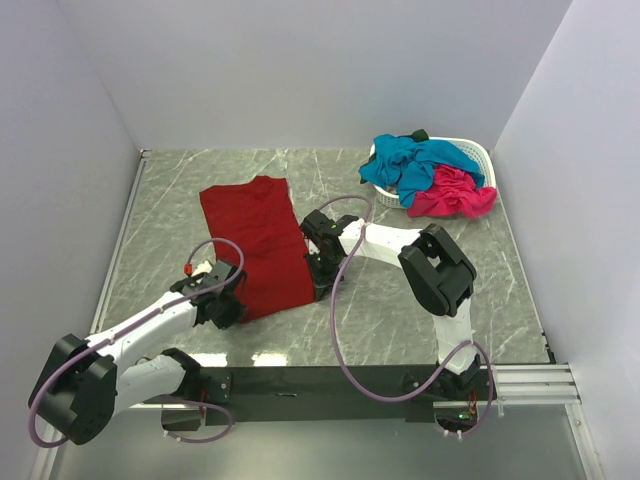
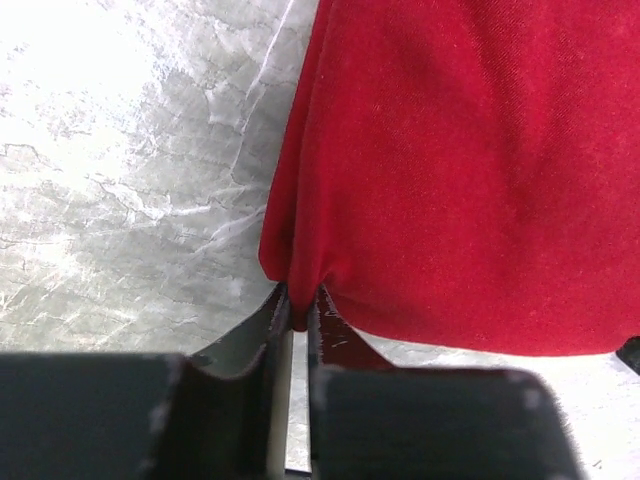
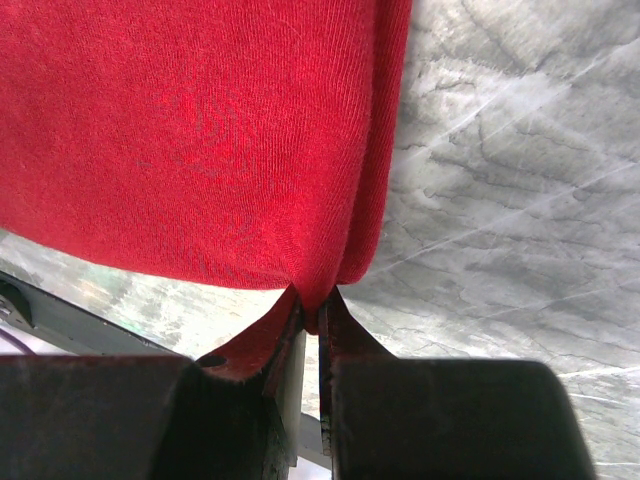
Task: Fold and stack the t-shirts
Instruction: Fold the tshirt
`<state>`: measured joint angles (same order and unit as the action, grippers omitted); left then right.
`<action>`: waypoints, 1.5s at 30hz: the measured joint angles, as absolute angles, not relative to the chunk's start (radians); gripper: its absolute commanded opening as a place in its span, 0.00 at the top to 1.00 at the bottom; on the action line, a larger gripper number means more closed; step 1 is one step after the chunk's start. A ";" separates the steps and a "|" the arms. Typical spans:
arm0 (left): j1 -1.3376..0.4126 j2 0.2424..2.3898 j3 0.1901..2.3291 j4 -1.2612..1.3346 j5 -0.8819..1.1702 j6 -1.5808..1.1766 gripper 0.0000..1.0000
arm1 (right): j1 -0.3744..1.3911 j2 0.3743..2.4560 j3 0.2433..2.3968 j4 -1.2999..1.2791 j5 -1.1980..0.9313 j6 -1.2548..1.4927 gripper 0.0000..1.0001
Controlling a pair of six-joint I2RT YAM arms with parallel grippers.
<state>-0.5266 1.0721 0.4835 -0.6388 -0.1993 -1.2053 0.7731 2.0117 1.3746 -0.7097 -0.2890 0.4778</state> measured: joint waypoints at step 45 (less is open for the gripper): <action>-0.720 0.832 0.738 -1.011 0.159 -1.180 0.99 | 0.833 1.560 1.267 -1.131 -0.260 0.396 1.00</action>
<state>-0.7200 0.8322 0.7376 -1.0107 0.1589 -1.1797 0.8326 1.5600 1.2667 -1.1309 -0.2596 0.3962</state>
